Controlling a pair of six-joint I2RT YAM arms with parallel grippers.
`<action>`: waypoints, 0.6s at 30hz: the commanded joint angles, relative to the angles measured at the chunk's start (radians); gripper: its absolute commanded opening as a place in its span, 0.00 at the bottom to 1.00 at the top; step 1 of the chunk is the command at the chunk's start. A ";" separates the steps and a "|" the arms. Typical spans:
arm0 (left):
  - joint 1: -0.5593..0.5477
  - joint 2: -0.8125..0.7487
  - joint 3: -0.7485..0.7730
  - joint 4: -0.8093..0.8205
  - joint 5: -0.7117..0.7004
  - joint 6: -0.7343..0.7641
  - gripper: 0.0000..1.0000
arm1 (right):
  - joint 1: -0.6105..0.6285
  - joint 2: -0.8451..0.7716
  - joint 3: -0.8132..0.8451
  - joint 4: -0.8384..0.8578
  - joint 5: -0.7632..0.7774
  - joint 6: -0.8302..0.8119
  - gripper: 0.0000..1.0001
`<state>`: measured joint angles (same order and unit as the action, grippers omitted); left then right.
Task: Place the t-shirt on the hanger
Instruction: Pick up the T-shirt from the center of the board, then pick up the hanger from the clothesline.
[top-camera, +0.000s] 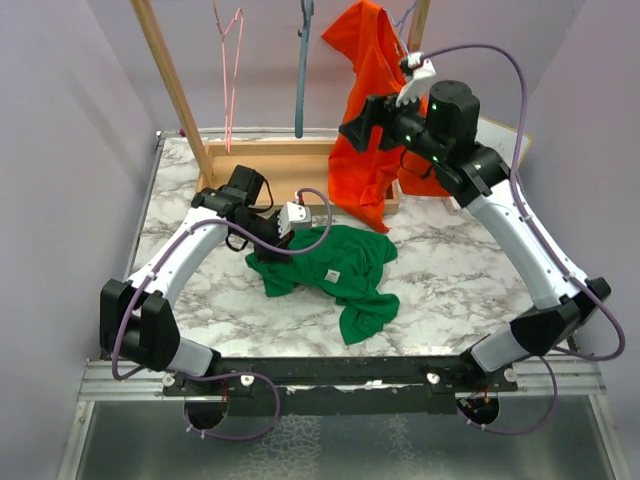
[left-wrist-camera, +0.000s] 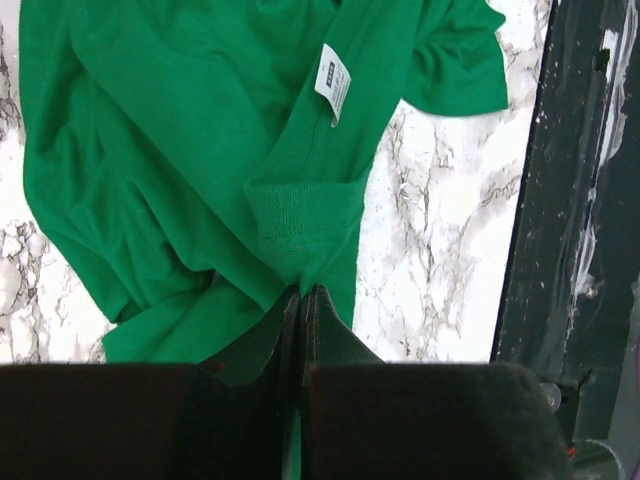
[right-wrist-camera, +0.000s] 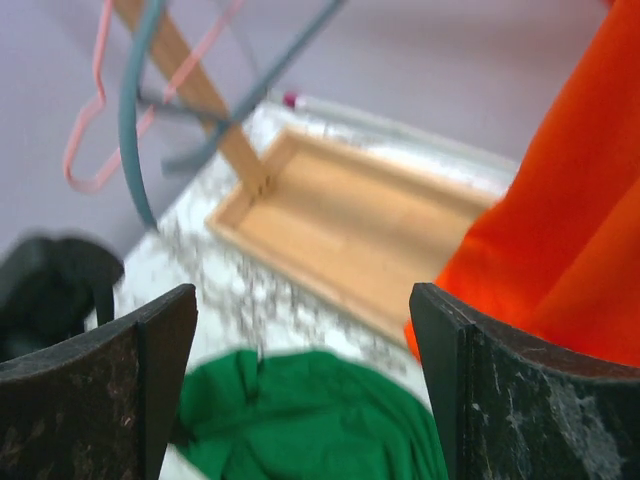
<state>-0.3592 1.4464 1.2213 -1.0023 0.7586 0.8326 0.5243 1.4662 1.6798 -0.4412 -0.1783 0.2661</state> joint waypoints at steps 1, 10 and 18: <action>0.006 -0.052 -0.029 0.071 0.027 -0.074 0.00 | 0.034 0.152 0.251 0.010 0.194 0.059 0.87; 0.005 -0.083 -0.083 0.106 0.024 -0.103 0.00 | 0.125 0.395 0.630 0.009 0.365 0.097 0.86; 0.005 -0.103 -0.124 0.122 0.025 -0.094 0.00 | 0.194 0.445 0.674 0.123 0.426 0.106 0.84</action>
<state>-0.3592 1.3731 1.1088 -0.9016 0.7589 0.7422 0.6830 1.8614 2.2517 -0.3660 0.1654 0.3698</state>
